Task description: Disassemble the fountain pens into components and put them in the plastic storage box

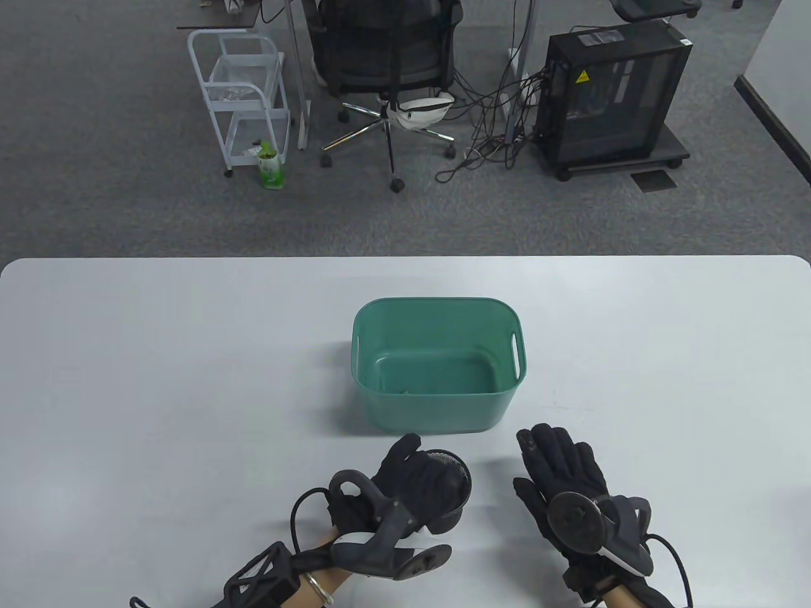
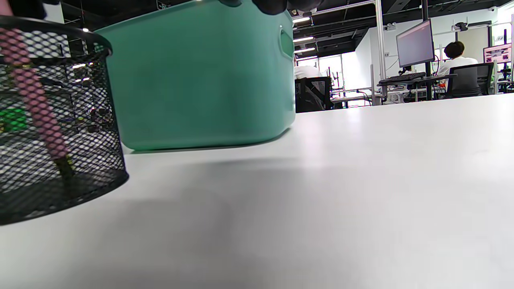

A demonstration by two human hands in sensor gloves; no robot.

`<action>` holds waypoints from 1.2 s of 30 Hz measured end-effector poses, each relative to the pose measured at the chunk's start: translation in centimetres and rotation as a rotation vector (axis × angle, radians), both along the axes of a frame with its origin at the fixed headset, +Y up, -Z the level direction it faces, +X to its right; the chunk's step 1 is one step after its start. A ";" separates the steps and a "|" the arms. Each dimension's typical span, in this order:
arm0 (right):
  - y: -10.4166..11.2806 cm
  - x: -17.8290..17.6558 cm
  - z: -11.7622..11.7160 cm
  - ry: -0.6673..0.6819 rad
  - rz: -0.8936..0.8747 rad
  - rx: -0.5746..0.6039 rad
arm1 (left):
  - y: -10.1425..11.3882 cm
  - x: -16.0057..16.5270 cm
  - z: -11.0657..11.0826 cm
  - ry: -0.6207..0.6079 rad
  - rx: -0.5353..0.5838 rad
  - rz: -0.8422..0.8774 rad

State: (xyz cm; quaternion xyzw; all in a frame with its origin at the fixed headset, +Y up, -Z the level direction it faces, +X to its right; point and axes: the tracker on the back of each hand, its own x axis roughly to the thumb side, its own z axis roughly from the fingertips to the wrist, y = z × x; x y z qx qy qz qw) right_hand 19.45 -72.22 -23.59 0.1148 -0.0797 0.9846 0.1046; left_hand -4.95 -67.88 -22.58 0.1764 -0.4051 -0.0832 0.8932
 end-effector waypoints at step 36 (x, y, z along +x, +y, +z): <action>0.4 -0.3 0.1 0.026 -0.024 0.047 | 6.6 -6.3 -0.6 -0.017 -0.005 0.630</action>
